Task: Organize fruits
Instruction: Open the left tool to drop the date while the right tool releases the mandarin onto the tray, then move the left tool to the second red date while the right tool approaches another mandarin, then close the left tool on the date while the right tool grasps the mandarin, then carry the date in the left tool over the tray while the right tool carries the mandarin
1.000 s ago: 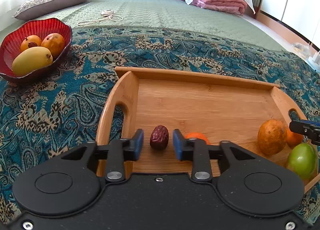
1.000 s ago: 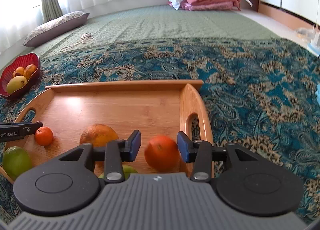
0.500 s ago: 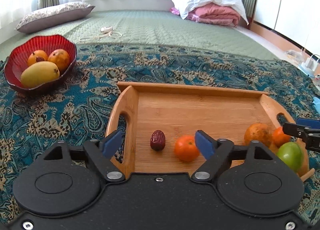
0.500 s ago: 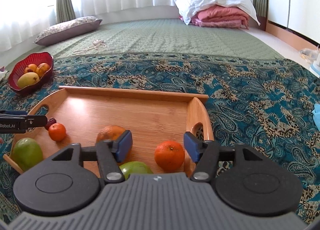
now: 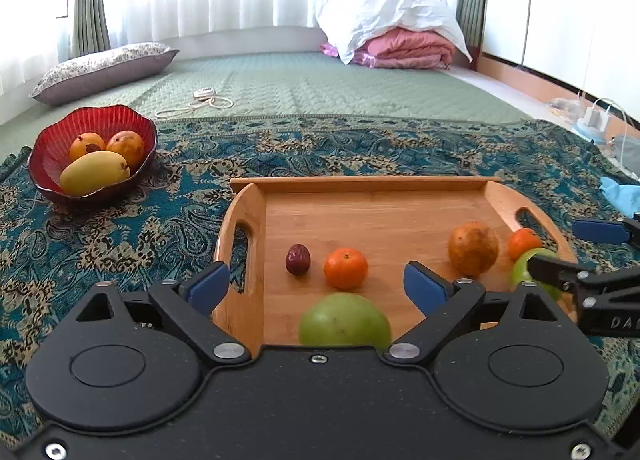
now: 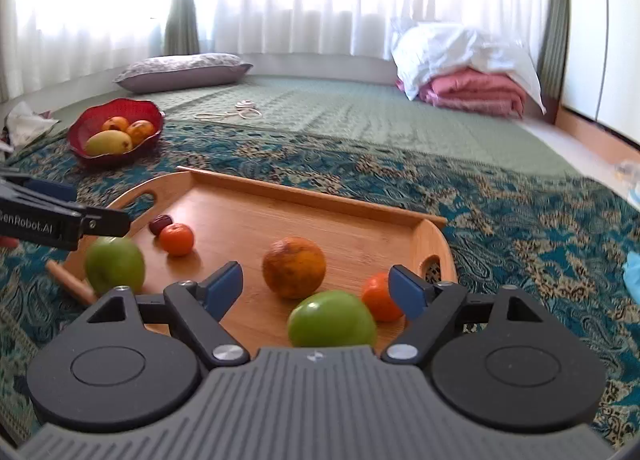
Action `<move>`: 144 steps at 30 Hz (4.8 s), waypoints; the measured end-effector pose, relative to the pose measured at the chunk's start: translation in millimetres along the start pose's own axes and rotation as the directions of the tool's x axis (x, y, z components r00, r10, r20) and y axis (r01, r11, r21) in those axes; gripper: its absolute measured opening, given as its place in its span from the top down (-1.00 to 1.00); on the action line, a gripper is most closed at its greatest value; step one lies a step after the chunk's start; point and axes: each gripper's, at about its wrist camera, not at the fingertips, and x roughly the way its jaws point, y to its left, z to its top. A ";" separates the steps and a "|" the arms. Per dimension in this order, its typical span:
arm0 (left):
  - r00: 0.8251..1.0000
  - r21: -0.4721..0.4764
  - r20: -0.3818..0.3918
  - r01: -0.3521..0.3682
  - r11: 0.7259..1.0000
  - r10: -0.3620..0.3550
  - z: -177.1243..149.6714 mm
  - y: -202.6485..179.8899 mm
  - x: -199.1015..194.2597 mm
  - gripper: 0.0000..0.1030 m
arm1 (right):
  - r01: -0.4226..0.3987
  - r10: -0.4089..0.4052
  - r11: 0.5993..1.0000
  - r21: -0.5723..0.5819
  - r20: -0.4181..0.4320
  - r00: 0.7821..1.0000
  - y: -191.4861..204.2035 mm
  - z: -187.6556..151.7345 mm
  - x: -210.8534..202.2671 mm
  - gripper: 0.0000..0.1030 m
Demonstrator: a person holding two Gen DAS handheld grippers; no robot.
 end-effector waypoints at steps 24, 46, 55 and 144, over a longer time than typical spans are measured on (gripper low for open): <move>1.000 0.018 -0.015 0.020 1.000 -0.020 -74.0 -20.0 -30.3 -0.93 | -0.080 0.091 0.975 -0.207 0.047 0.995 66.9 -73.2 -31.4 -0.76; 0.994 0.008 -0.101 0.042 0.999 -0.041 -87.4 -23.2 -2.5 -0.20 | -0.121 0.121 0.984 -0.128 -0.006 0.993 78.3 -83.0 -21.0 -0.32; 0.995 0.003 -0.089 0.044 0.999 -0.044 -87.8 -23.8 -6.5 0.47 | -0.088 0.088 0.990 -0.110 0.001 0.996 79.7 -81.7 -19.8 0.17; 0.979 -0.028 -0.204 0.006 1.000 -0.012 50.1 -43.0 142.9 0.21 | 0.113 -0.061 0.958 0.263 -0.197 0.979 -58.2 34.6 98.6 0.10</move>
